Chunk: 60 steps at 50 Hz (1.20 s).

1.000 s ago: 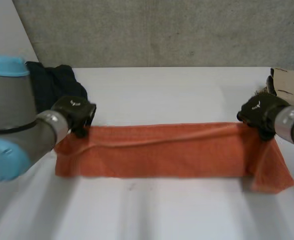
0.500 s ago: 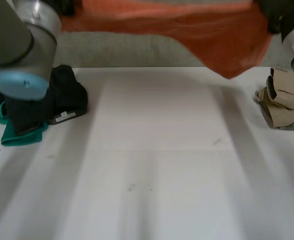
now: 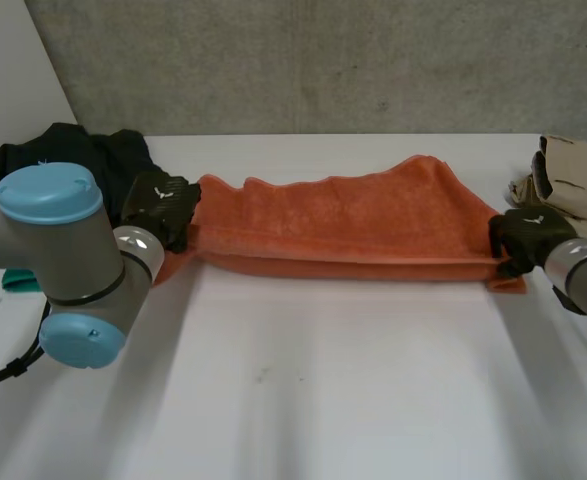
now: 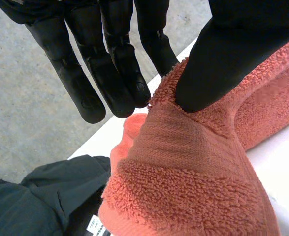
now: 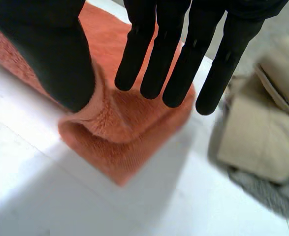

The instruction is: Fold the laundry.

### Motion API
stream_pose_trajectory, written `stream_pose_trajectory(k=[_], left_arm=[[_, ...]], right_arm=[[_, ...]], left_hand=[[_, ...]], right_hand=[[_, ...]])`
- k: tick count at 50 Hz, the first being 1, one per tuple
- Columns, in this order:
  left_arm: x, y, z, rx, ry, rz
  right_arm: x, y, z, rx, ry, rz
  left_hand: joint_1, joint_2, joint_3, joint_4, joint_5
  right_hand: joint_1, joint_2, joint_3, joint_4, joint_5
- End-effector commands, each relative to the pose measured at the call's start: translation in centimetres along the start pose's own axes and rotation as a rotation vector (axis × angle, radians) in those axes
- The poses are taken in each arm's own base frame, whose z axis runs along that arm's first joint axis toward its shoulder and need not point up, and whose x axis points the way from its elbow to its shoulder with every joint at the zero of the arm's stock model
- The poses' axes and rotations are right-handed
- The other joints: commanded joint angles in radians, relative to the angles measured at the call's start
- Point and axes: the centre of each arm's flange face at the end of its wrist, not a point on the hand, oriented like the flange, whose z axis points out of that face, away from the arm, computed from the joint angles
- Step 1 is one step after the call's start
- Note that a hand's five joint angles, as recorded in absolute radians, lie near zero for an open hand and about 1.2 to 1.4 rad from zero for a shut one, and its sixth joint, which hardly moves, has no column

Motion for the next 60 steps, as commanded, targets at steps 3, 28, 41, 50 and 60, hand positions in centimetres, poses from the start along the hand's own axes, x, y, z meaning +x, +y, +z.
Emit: stream_pose_trajectory(k=[3, 28, 41, 50, 60], left_arm=[[-0.3, 0.4, -0.4, -0.015, -0.003, -0.002], [-1.2, -1.1, -1.3, 0.016, -0.026, -0.006], [-1.3, -0.9, -1.3, 0.001, -0.026, -0.006], [-1.7, -1.5, -4.5, -0.075, 0.014, 0.01], [-0.9, 0.1, -13.9, -0.384, 0.181, 0.038]], right_arm=[[3.6, 1.7, -0.6, -0.1, 0.058, 0.135], [2.4, 1.9, 0.0, -0.09, -0.075, 0.283], [2.8, 2.9, 0.7, -0.124, -0.019, 0.207], [4.6, -1.9, -4.5, -0.082, 0.109, -0.155], [3.1, -1.7, -13.3, -0.312, -0.006, -0.494]], left_hand=[[0.259, 0.198, 0.203, 0.195, 0.235], [0.259, 0.198, 0.203, 0.195, 0.235], [0.259, 0.198, 0.203, 0.195, 0.235], [0.259, 0.198, 0.203, 0.195, 0.235], [0.259, 0.198, 0.203, 0.195, 0.235]], right_hand=[[0.033, 0.037, 0.026, 0.027, 0.032], [-0.126, -0.122, -0.133, -0.131, -0.126], [0.487, 0.491, 0.48, 0.481, 0.486], [0.487, 0.491, 0.48, 0.481, 0.486], [0.487, 0.491, 0.48, 0.481, 0.486]])
